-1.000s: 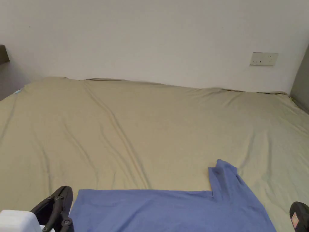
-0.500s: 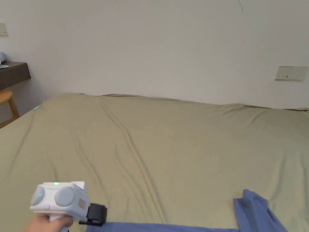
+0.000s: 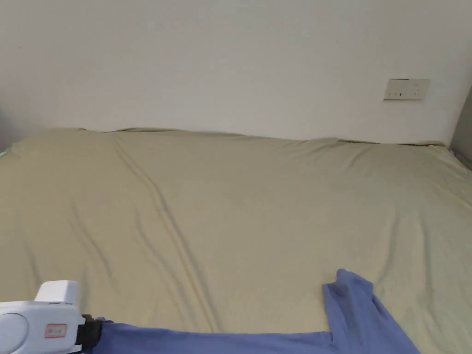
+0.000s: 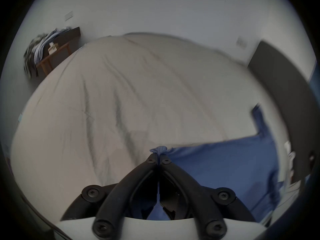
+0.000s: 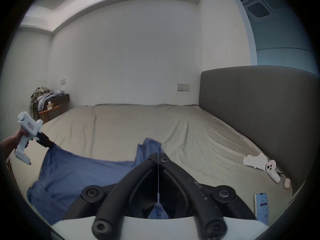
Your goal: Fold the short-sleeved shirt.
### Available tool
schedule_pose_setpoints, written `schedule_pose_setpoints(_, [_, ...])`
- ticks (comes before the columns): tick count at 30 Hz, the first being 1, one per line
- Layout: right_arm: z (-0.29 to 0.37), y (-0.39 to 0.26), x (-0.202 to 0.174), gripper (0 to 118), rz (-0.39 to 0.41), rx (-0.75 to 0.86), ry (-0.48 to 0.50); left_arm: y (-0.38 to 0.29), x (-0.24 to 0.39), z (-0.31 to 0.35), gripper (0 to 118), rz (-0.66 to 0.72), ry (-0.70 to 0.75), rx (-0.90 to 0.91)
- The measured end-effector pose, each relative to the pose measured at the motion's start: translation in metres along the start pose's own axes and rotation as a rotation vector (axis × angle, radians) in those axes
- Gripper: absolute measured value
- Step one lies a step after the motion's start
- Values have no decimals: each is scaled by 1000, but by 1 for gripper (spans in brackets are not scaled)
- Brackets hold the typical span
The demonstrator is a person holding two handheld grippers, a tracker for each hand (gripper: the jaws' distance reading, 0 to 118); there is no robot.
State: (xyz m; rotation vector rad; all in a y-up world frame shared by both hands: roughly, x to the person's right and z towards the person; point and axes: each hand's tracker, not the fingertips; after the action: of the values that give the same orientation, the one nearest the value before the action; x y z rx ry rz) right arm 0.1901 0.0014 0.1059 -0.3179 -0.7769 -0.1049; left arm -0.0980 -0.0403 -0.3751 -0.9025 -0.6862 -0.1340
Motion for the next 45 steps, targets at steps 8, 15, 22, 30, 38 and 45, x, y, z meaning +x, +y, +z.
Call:
schedule_pose_setpoints(8, [-206,-5,50,118,-47,-413,111,-4,27,30,0,-76,-4,31])
schedule_pose_setpoints(15, [-304,-61,43,88,-65,-761,82,-7,24,19,0,-50,9,9])
schedule_pose_setpoints(22, [-252,-23,47,9,-45,-592,130,-3,21,23,0,-60,-1,13])
schedule_pose_setpoints(30, [-117,31,85,7,-128,-428,243,-23,1,105,0,-19,-21,88])
schedule_pose_setpoints(38, [28,-6,82,7,-69,-423,213,-126,-11,173,0,-36,17,55])
schedule_pose_setpoints(45, [63,-115,81,7,-93,-634,139,-230,-21,149,0,-7,68,-125])
